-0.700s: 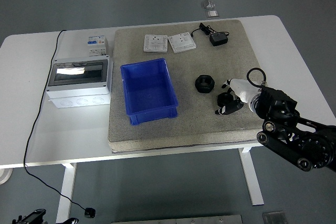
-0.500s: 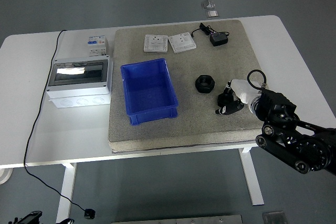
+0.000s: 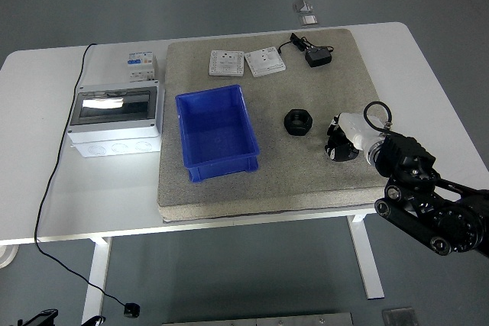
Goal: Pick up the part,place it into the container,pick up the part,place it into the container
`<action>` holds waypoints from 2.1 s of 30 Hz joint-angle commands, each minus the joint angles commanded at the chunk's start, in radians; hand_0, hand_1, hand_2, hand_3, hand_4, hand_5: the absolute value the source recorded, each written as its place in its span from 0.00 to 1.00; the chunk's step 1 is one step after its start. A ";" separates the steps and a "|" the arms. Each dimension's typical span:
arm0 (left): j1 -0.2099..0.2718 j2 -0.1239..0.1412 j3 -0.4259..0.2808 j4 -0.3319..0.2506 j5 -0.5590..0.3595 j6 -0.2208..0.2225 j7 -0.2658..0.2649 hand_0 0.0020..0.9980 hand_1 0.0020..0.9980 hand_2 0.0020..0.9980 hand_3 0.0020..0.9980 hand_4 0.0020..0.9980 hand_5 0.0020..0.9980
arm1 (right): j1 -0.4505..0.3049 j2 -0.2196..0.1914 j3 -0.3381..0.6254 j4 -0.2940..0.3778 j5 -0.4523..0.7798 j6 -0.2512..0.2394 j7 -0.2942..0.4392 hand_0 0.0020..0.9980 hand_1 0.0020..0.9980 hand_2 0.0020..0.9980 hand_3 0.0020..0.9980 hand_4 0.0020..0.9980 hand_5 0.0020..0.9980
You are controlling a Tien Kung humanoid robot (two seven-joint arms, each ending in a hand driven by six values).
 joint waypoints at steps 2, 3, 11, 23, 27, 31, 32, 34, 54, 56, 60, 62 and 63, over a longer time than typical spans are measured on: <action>0.000 0.000 0.002 0.000 -0.003 0.001 0.000 0.69 0.69 0.66 0.71 0.80 0.79 | 0.002 -0.006 0.015 0.020 -0.004 -0.005 0.000 0.26 0.24 0.42 0.56 0.45 0.04; 0.000 0.000 0.002 0.000 -0.005 0.001 0.000 0.69 0.69 0.66 0.71 0.80 0.79 | 0.004 -0.008 0.022 0.031 -0.007 -0.007 -0.001 0.26 0.24 0.42 0.56 0.45 0.04; 0.002 0.002 0.000 -0.001 -0.005 0.002 0.003 0.69 0.68 0.66 0.71 0.80 0.81 | 0.042 -0.003 0.035 0.093 -0.020 -0.035 0.001 0.25 0.23 0.42 0.56 0.45 0.04; 0.011 0.004 -0.018 -0.003 0.020 0.000 0.016 0.69 0.68 0.66 0.71 0.81 0.81 | 0.035 -0.030 0.075 0.129 -0.023 0.100 -0.124 0.43 0.55 0.80 0.83 0.93 0.36; 0.013 0.002 -0.025 -0.005 0.026 0.000 0.022 0.69 0.68 0.66 0.71 0.81 0.81 | 0.028 -0.058 0.075 0.160 -0.012 0.189 -0.207 0.43 0.55 0.80 0.83 0.93 0.36; 0.013 0.000 -0.026 -0.006 0.026 0.000 0.027 0.69 0.68 0.66 0.71 0.81 0.82 | 0.029 -0.062 0.064 0.155 0.007 0.245 -0.207 0.48 0.67 0.90 0.90 0.97 0.39; 0.013 -0.001 -0.026 -0.006 0.026 0.000 0.028 0.69 0.68 0.66 0.71 0.81 0.82 | 0.029 -0.062 0.061 0.154 0.014 0.249 -0.207 0.48 0.67 0.90 0.90 0.97 0.39; 0.013 -0.001 -0.027 -0.007 0.027 -0.001 0.030 0.69 0.68 0.66 0.71 0.81 0.82 | 0.030 -0.061 0.055 0.150 0.030 0.253 -0.207 0.48 0.67 0.90 0.90 0.97 0.39; 0.010 -0.005 -0.037 -0.007 0.047 -0.007 0.035 0.69 0.68 0.66 0.71 0.81 0.82 | 0.047 -0.023 -0.019 -0.001 0.063 0.100 -0.139 0.36 0.43 0.65 0.67 0.55 0.14; 0.010 -0.005 -0.038 -0.007 0.049 -0.007 0.034 0.69 0.68 0.66 0.71 0.81 0.82 | 0.044 -0.020 -0.026 -0.009 0.067 0.094 -0.129 0.36 0.43 0.65 0.67 0.55 0.14; 0.010 -0.006 -0.043 -0.007 0.060 -0.008 0.036 0.70 0.68 0.66 0.71 0.81 0.81 | 0.040 -0.015 -0.036 -0.013 0.071 0.086 -0.113 0.34 0.39 0.59 0.63 0.50 0.11; 0.010 -0.006 -0.046 -0.008 0.067 -0.009 0.037 0.70 0.68 0.66 0.71 0.81 0.81 | 0.040 -0.014 -0.039 -0.013 0.069 0.078 -0.104 0.34 0.39 0.59 0.63 0.50 0.11; 0.010 -0.007 -0.048 -0.008 0.070 -0.009 0.038 0.70 0.68 0.66 0.71 0.81 0.81 | 0.040 -0.013 -0.040 -0.014 0.068 0.072 -0.099 0.34 0.39 0.59 0.63 0.50 0.11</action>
